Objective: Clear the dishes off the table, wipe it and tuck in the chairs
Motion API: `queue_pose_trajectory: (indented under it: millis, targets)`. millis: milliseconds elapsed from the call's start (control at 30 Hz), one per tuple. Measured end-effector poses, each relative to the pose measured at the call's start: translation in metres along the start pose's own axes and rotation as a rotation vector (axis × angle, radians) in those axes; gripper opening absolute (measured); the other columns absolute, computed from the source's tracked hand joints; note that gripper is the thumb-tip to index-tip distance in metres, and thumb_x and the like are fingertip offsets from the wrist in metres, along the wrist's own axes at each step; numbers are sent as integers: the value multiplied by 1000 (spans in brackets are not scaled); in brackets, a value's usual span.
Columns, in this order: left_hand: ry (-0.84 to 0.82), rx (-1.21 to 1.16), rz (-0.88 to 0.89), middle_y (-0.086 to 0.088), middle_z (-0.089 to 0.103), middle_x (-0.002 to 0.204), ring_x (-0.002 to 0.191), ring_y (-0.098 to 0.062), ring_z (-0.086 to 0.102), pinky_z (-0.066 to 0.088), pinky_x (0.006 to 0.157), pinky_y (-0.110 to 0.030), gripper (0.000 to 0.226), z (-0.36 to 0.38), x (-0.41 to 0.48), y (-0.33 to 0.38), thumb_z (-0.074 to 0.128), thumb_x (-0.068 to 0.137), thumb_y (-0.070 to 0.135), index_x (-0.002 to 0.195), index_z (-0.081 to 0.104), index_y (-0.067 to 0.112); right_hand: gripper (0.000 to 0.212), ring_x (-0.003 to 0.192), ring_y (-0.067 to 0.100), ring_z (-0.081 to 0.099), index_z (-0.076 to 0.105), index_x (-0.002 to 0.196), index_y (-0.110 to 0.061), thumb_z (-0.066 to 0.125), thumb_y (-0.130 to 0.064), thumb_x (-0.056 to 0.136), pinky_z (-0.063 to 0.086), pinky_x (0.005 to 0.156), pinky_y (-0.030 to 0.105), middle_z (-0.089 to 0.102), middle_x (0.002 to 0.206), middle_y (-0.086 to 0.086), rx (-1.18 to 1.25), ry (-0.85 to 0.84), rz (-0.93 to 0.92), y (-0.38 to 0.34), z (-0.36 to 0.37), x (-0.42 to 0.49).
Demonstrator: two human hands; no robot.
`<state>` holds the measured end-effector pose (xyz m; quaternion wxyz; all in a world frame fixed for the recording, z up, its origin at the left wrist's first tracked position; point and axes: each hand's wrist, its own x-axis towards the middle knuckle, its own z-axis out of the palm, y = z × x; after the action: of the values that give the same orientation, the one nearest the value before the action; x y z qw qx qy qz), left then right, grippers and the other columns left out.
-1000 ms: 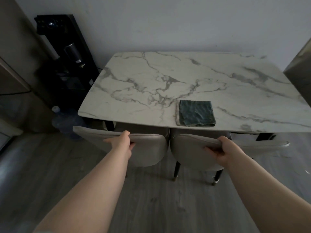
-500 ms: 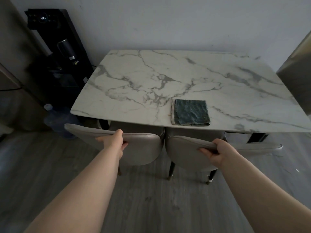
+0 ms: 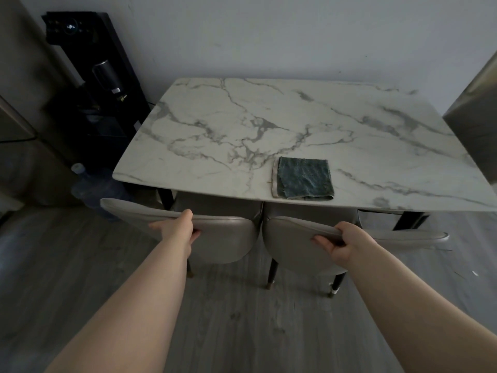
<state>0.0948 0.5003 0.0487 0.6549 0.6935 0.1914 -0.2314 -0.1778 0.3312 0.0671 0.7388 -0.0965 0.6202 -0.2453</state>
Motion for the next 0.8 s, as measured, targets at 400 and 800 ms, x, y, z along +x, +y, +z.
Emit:
queue_pose_trajectory:
  millis: [400, 800]
  targets:
    - [25, 59, -18, -8, 44, 117, 69, -20, 57, 59, 80, -46, 89, 0, 2, 1, 67, 82, 15, 149, 8, 17, 17, 105, 30, 61, 51, 108, -3, 51, -13, 95, 58, 76, 43, 55, 90, 15, -126, 2, 13, 0, -3, -8]
    - [233, 630, 297, -9, -10, 162, 148, -36, 3, 21, 116, -51, 99, 36, -45, 8, 62, 88, 21, 153, -13, 26, 33, 88, 31, 56, 46, 116, -12, 60, -31, 92, 52, 64, 46, 50, 94, 12, -180, 13, -86, -15, -37, -26]
